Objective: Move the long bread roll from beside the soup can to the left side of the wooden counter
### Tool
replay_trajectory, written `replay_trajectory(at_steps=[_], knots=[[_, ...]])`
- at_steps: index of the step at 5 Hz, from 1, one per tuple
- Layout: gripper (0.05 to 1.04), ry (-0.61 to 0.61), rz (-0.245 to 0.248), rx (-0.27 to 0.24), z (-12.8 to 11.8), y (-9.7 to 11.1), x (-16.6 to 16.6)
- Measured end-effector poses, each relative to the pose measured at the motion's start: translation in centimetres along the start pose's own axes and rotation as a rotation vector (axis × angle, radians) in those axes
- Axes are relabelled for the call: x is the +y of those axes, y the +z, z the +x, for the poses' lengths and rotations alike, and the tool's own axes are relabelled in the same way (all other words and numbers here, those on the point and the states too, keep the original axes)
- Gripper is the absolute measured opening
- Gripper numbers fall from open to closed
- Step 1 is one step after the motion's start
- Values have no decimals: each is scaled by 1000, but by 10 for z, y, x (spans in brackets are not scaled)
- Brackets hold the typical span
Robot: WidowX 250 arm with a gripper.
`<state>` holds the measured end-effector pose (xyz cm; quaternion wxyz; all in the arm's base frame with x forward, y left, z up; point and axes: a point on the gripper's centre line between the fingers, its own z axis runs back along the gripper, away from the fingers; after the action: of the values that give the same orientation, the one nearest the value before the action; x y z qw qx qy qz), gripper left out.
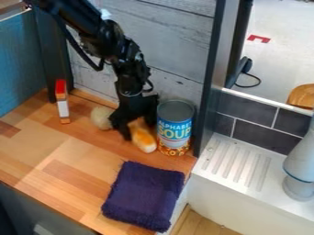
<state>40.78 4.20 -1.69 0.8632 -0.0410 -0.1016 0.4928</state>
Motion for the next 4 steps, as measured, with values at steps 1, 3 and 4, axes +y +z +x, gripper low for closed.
replay_trajectory(at_steps=[1,3,4], knots=[[684,-5,8,-7,0,-1,1],[664,-49,-10,-5,-4,22,6],[664,-61,-104,-43,-1,72,0]])
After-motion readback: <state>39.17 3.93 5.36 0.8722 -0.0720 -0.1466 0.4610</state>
